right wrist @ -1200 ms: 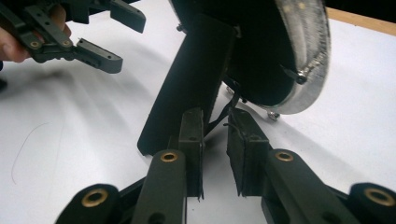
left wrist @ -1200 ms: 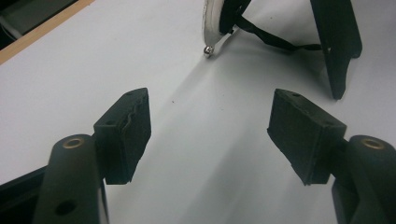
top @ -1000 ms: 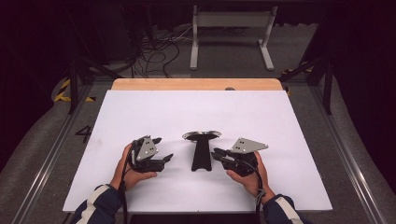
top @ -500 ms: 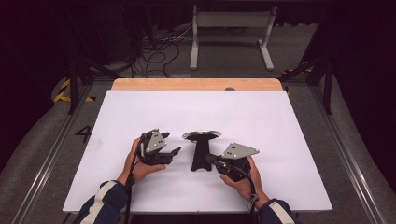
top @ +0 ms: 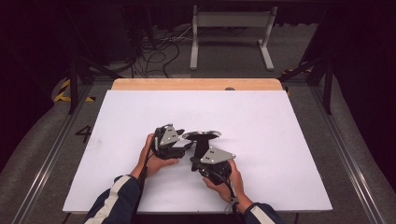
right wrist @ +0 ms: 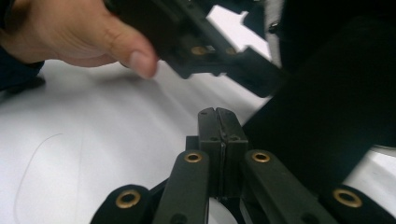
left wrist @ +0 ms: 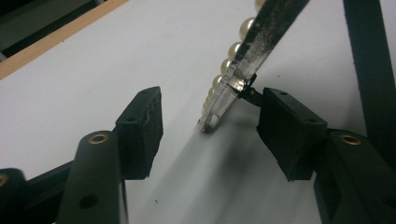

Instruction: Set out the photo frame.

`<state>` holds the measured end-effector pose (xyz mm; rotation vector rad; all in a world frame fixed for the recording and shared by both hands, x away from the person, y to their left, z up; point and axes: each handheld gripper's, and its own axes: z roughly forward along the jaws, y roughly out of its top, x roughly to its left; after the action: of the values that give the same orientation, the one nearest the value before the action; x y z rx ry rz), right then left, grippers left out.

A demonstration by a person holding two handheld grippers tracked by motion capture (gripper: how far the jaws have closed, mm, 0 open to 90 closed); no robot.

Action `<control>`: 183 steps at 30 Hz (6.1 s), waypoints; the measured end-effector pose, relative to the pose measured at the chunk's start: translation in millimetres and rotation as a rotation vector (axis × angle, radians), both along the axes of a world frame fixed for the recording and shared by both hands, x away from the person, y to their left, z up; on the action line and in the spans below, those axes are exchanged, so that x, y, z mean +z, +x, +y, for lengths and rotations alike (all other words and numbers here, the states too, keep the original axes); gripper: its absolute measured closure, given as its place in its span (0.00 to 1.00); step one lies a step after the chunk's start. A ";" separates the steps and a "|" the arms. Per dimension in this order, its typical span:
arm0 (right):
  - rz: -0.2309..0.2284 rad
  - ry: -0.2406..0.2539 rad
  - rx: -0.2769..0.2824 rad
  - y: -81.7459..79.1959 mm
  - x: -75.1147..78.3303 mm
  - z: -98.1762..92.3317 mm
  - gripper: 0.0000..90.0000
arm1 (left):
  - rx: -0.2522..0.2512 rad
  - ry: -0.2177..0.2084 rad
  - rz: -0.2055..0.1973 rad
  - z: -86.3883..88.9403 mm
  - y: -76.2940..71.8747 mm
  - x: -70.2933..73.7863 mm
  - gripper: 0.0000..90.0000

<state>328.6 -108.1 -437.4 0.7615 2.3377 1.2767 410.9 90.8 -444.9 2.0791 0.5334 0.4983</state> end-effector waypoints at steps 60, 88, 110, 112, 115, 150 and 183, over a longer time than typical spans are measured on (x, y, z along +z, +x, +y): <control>-0.055 -0.139 -0.088 -14.1 -18.3 21.3 0.99 | 0.000 0.132 -0.030 0.0 -13.8 -2.5 0.87; -0.038 -0.150 -0.189 -16.9 -25.2 28.6 1.00 | 0.022 0.150 -0.029 -3.7 -19.5 -0.4 0.88; 0.031 -0.074 -0.106 -2.7 -18.0 -19.3 1.00 | -0.035 0.164 -0.020 -11.8 -30.0 3.1 0.90; 0.032 -0.079 -0.101 -2.1 -17.5 -21.5 1.00 | -0.034 0.158 -0.019 -12.1 -30.1 3.0 0.89; 0.050 -0.086 -0.080 -0.9 -18.5 -23.8 1.00 | -0.040 0.132 -0.007 -13.2 -31.1 3.5 0.83; 0.098 -0.065 -0.105 4.2 -17.1 -33.5 1.00 | -0.062 0.175 -0.098 -16.5 -32.1 -4.0 0.89; 0.131 -0.086 -0.106 12.5 -17.9 -65.5 1.00 | -0.112 0.192 -0.123 -27.5 -48.5 -1.4 0.83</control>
<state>341.1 -173.6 -455.3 0.9528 2.4013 1.1051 362.3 63.3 -446.3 2.2290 0.3050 0.6279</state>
